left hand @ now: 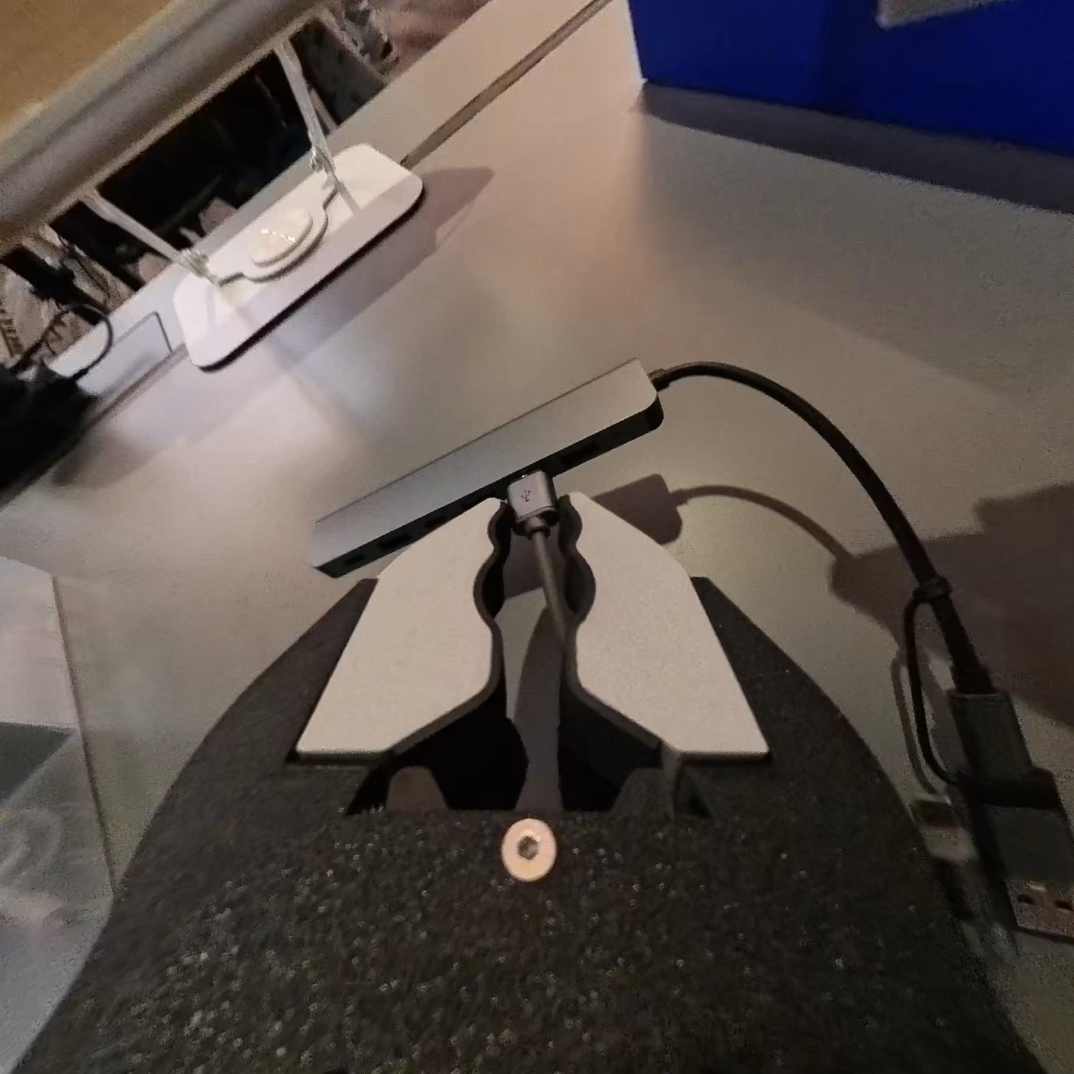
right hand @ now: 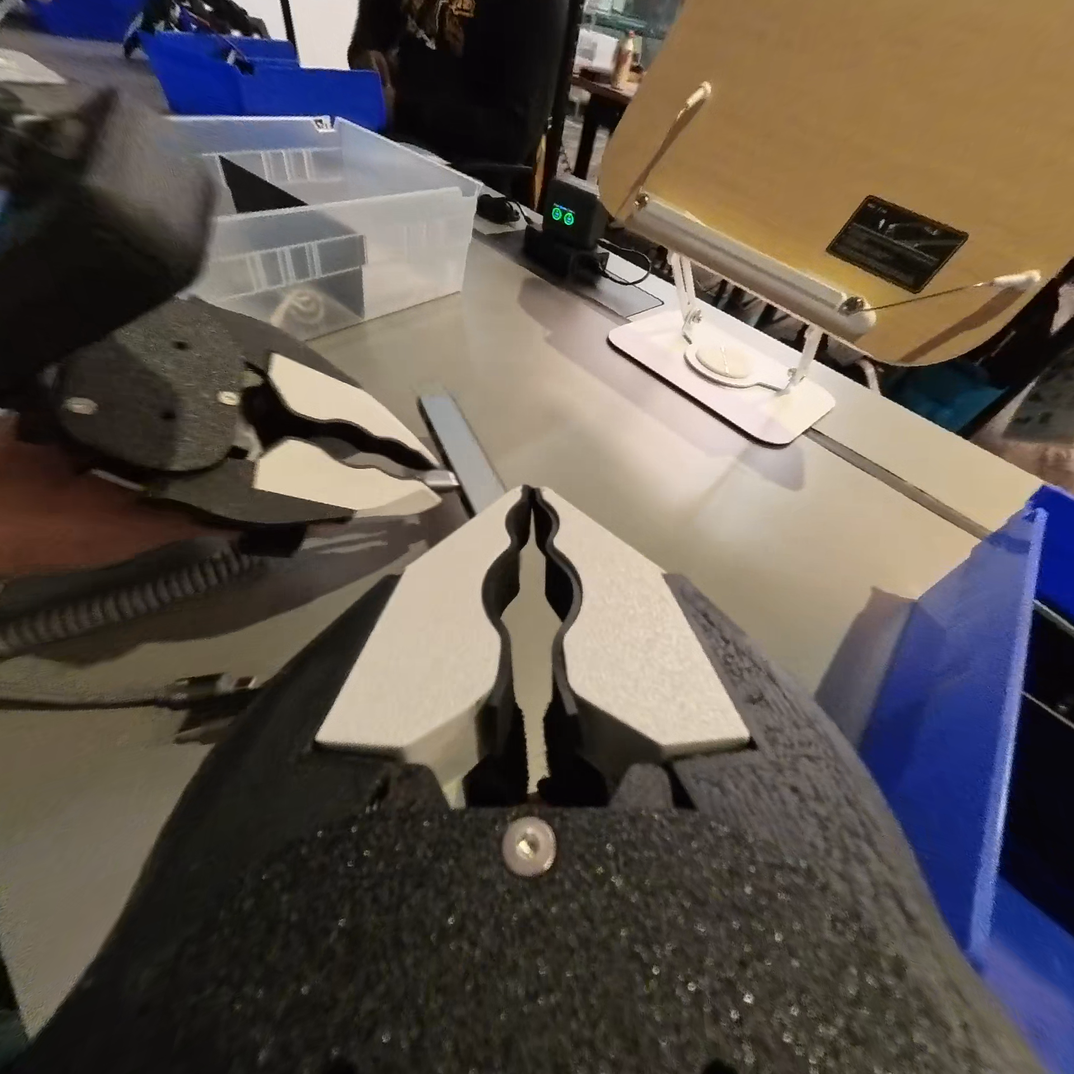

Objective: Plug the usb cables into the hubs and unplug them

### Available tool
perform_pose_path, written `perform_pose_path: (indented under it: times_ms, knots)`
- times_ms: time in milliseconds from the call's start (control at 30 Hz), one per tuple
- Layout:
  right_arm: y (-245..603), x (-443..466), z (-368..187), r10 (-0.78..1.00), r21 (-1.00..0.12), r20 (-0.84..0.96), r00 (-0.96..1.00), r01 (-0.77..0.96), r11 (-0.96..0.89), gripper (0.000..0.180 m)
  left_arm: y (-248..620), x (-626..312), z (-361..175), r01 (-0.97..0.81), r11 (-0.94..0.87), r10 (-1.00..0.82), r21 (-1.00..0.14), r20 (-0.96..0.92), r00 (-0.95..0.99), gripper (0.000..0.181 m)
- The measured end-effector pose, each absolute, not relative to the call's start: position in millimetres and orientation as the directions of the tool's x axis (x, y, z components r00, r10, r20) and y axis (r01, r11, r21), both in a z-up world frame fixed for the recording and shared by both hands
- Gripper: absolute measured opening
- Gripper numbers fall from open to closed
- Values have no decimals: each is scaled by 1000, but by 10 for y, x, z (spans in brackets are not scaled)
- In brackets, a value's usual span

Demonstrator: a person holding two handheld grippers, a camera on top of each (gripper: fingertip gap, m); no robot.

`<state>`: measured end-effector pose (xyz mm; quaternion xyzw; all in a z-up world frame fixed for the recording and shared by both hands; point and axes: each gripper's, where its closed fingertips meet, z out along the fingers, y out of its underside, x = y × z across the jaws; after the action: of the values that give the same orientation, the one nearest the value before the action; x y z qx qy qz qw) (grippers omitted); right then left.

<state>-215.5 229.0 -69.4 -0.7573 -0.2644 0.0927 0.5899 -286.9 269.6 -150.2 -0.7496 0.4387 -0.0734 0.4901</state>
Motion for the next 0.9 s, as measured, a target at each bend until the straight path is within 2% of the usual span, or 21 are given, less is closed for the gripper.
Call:
perform_pose_path:
  times_ms: [200, 400, 500, 600, 700, 900]
  knots:
    - [2295, -2120, -929, 549, -918, 178, 817, 338, -207, 5, 2893, -2730, -1753, -598, -270, -742, -755, -233, 629, 16]
    - [2333, -2063, -987, 553, -939, 138, 821, 286, -189, 11, 2817, -2646, -1653, -502, -307, -787, -809, -81, 611, 17]
    - [2323, -2100, -1036, 585, -941, 101, 805, 268, -207, 15, 2798, -2652, -1597, -496, -293, -795, -817, -80, 602, 28]
    - [2305, -2147, -1145, 607, -932, 60, 792, 263, -251, 17, 2798, -2720, -1425, -472, -269, -788, -840, -90, 609, 30]
    - [2278, -2186, -1190, 623, -924, 58, 780, 277, -262, 17, 2724, -2951, -1140, -425, -233, -795, -875, -80, 601, 22]
    - [2222, -2185, -1270, 633, -913, 53, 772, 294, -282, 17, 2434, -3851, -699, -238, -294, -790, -926, 96, 605, 28]
